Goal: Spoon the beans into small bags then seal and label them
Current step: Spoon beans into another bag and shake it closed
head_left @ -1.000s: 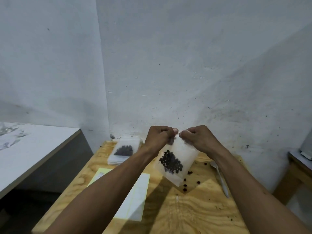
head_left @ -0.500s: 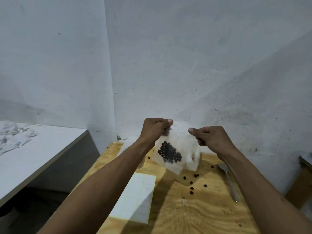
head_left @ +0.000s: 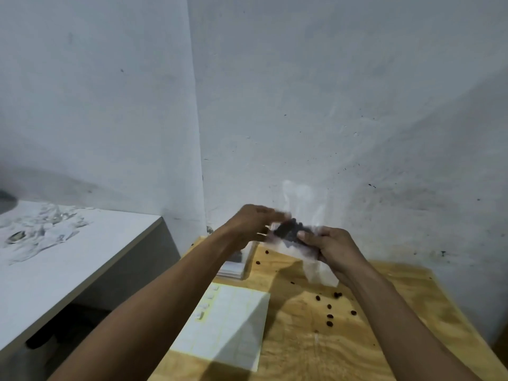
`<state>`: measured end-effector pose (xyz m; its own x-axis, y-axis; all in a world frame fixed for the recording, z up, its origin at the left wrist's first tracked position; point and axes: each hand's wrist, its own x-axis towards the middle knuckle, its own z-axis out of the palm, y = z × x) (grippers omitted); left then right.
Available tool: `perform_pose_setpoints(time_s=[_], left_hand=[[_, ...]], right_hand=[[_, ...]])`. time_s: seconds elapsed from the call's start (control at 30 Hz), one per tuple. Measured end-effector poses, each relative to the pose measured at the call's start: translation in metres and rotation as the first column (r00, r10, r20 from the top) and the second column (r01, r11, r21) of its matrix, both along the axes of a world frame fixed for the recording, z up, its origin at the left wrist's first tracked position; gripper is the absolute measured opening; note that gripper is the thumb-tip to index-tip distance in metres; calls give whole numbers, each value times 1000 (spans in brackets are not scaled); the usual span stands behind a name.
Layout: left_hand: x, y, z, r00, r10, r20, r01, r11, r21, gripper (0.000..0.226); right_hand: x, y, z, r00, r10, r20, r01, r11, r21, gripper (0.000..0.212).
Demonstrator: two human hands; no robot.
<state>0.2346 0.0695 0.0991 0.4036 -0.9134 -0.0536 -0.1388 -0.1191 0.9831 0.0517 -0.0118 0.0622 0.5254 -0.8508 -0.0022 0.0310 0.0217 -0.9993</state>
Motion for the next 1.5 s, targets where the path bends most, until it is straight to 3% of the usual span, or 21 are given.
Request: perform_pose_setpoints(time_s=[0.17, 0.3, 0.4, 0.47, 0.6, 0.73, 0.9, 1.03, 1.23, 1.37, 1.5], left_hand=[[12, 13, -1, 992, 89, 87, -85, 995, -54, 14], [30, 22, 7, 990, 83, 112, -80, 996, -30, 6], [42, 30, 6, 989, 76, 125, -75, 997, -12, 26], [52, 34, 1, 986, 131, 103, -126, 990, -57, 35], [71, 46, -8, 941, 338, -29, -338, 924, -177, 9], [101, 69, -21, 890, 444, -104, -455, 861, -225, 2], [125, 97, -47, 831, 536, -148, -556, 801, -220, 6], [134, 111, -70, 820, 548, -161, -571, 796, -198, 6], [142, 115, -81, 811, 546, -211, -580, 798, -164, 4], [142, 116, -82, 816, 535, -220, -572, 804, -164, 10], [143, 119, -81, 823, 529, -207, -562, 811, -161, 13]], right_hand=[[18, 3, 6, 1000, -5, 1, 5, 1000, -30, 8], [36, 5, 11, 1000, -15, 23, 17, 996, -91, 8], [49, 10, 13, 999, 32, -22, -35, 991, -130, 8], [60, 17, 14, 995, 82, -62, -91, 983, -163, 13], [87, 34, 1, 974, 144, -176, -176, 967, -184, 19], [116, 50, -27, 882, 139, -450, -298, 905, -305, 10], [153, 70, -74, 639, 52, -768, -475, 812, -340, 17], [171, 81, -97, 597, -104, -796, -442, 785, -434, 16], [182, 90, -97, 579, -185, -794, -408, 778, -478, 20], [182, 91, -98, 546, -156, -823, -412, 806, -426, 34], [179, 90, -88, 517, -59, -854, -485, 802, -349, 32]])
